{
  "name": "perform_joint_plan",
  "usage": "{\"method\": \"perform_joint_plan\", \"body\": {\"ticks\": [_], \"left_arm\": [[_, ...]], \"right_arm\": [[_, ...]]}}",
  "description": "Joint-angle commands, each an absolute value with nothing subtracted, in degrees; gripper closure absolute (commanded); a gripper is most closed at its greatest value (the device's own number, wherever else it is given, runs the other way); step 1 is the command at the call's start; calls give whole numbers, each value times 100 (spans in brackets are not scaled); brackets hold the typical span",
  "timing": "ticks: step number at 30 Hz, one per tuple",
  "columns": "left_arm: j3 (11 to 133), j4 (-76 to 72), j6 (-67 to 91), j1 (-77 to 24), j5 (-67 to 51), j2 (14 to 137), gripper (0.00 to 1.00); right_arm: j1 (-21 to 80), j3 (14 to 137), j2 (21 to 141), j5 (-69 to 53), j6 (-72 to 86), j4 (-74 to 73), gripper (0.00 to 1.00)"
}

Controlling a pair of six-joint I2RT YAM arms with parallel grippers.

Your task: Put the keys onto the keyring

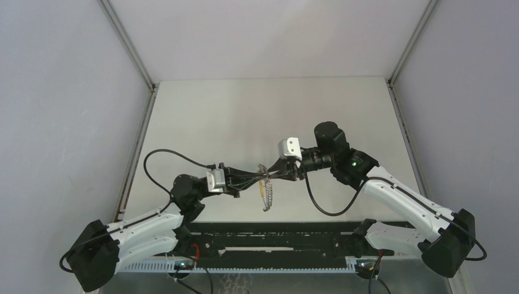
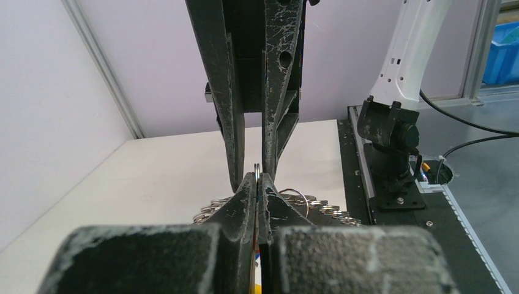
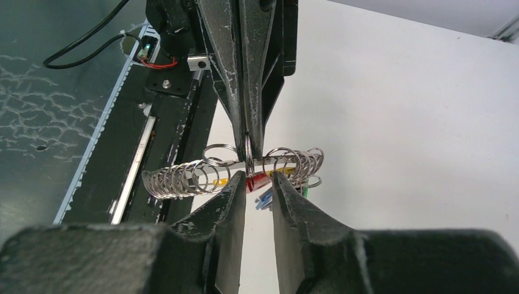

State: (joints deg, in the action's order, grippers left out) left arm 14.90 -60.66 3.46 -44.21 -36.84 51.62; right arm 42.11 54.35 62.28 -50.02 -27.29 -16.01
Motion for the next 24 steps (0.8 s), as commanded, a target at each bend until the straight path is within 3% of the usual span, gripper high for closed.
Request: {"method": "perform_joint_plan", "body": {"ticks": [1, 12, 18, 21, 24], "left_arm": [[1477, -6580, 441, -4386, -3711, 5161, 100], [1482, -6737, 514, -4386, -3704, 5321, 100], [1450, -6765, 545, -4386, -3668, 5262, 100], [1441, -6659, 514, -4386, -3627, 5253, 99], [1456, -6231, 375, -4386, -3587, 5165, 91]], "right_arm": [[4219, 5467, 6218, -5271, -2804, -1315, 79], [4261, 5469, 6226, -5366, -2765, -1250, 82], [4254, 5467, 6237, -5299, -2764, -1308, 98], [4246, 5471, 6171, -5086, -2769, -1460, 100], [4258, 5604, 6094, -4604, -2775, -1959, 100]]}}
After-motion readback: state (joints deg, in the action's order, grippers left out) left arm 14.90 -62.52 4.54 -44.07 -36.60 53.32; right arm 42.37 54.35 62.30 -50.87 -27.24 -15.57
